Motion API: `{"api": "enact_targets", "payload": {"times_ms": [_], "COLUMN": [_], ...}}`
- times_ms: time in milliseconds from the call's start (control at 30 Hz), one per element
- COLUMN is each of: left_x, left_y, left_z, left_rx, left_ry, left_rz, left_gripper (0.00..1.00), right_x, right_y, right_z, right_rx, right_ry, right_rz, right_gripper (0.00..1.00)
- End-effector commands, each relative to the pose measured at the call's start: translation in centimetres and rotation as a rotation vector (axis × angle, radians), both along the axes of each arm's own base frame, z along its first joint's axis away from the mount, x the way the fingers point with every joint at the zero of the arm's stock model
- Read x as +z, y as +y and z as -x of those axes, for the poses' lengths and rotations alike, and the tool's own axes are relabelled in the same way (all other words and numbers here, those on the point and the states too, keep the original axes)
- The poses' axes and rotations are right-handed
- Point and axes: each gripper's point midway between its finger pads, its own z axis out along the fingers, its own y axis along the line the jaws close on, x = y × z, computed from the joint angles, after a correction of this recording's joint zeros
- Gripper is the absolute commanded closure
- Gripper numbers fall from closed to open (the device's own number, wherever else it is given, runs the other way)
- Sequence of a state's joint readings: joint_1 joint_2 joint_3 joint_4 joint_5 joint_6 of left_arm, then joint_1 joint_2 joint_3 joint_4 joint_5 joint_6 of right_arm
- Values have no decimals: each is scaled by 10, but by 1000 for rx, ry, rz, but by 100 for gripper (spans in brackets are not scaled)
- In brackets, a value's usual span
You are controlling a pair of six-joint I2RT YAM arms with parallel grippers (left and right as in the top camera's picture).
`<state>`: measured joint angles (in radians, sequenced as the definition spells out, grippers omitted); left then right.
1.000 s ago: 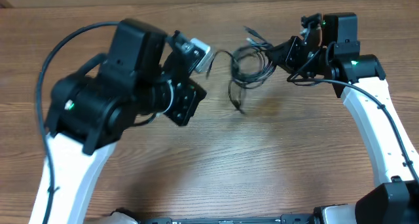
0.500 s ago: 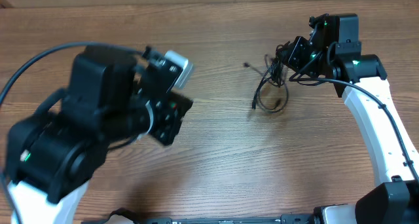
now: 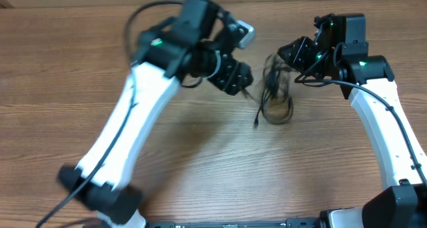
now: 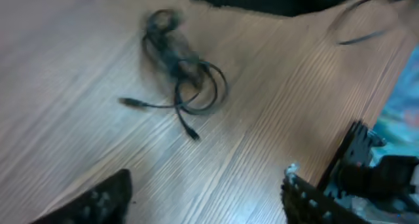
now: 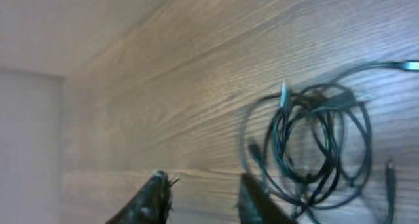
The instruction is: Untangle cables
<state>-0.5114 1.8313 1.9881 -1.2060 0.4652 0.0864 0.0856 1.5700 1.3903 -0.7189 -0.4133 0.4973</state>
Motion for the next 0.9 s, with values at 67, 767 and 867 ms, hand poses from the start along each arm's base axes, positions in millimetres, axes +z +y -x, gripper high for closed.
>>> {"api": "enact_targets", "payload": {"times_ms": [67,767,867], "left_x": [-51,49,68], "left_y": [-28,70,98], "left_z": [-13,-60,-56], "left_rx": [-65,472,611], "left_ry": [74,-144,-189], "left_rz": [-12,-37,-65], "left_gripper": [25,27,27], "right_x": [17,-35,-49], "right_y": [1,-10,8], "right_z": [-1,-7,-4], "right_rx": [11,-71,-61], "right_ry": [-48,88,141], "right_rz": [-4,101,77], "right_gripper": [63,4,8]}}
